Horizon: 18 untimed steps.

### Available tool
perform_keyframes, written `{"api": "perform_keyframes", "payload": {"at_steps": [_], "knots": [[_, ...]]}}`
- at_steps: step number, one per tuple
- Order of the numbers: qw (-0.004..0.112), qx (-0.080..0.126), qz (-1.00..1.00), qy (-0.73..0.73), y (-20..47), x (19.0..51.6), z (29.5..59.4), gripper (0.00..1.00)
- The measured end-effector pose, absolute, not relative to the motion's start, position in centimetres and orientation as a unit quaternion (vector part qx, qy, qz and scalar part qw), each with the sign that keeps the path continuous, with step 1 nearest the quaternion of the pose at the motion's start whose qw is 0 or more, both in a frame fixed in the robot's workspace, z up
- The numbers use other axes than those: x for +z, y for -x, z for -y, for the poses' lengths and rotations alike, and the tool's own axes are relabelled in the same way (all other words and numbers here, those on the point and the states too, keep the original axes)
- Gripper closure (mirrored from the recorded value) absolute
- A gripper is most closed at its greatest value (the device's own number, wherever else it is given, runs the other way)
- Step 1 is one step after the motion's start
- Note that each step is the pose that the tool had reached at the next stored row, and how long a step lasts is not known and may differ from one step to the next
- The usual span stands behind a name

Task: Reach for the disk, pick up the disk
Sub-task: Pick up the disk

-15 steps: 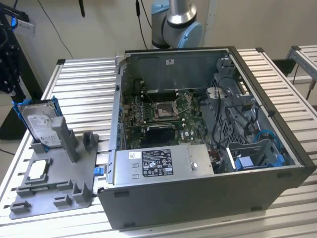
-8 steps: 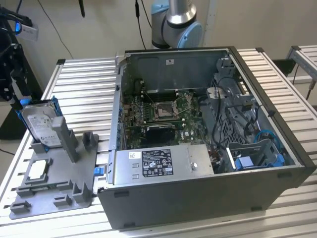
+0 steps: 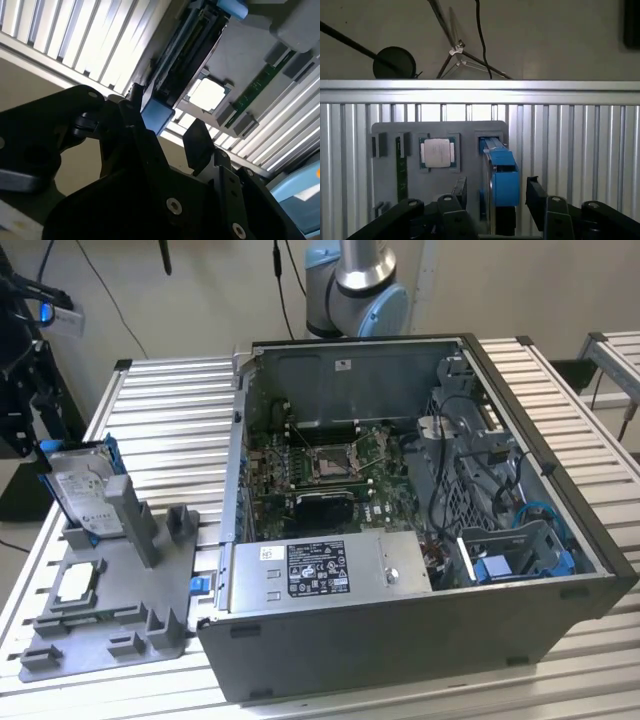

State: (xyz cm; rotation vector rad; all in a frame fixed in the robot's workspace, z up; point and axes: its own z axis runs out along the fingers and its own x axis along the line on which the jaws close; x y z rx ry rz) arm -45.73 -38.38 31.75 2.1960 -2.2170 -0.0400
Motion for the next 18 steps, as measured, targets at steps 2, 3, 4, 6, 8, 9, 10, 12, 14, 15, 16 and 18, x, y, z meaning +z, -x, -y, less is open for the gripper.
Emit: {"api": "perform_keyframes", "payload": {"at_steps": [2,3,4,6,8,9,10,12,14,15,16,18], "knots": [[0.01,-0.013,0.708,-0.706,45.7,31.4,38.4,0.0],[0.01,-0.013,0.707,-0.707,45.7,31.2,38.4,0.0],[0.01,-0.013,0.707,-0.708,45.7,31.0,38.4,0.0],[0.01,-0.013,0.705,-0.709,45.6,30.7,38.4,0.0],[0.01,-0.013,0.703,-0.711,45.6,30.3,38.4,0.0],[0.01,-0.012,0.703,-0.711,45.6,30.1,38.4,0.0],[0.01,-0.012,0.702,-0.712,45.6,30.0,38.4,0.0],[0.008,-0.012,0.701,-0.713,45.6,29.7,38.4,0.0],[0.006,-0.013,0.699,-0.715,45.6,29.4,38.4,0.0],[0.005,-0.013,0.699,-0.715,45.6,29.3,38.4,0.0],[0.004,-0.013,0.698,-0.716,45.7,29.1,38.4,0.0],[0.001,-0.01,0.696,-0.718,45.9,28.6,38.4,0.0]]}}
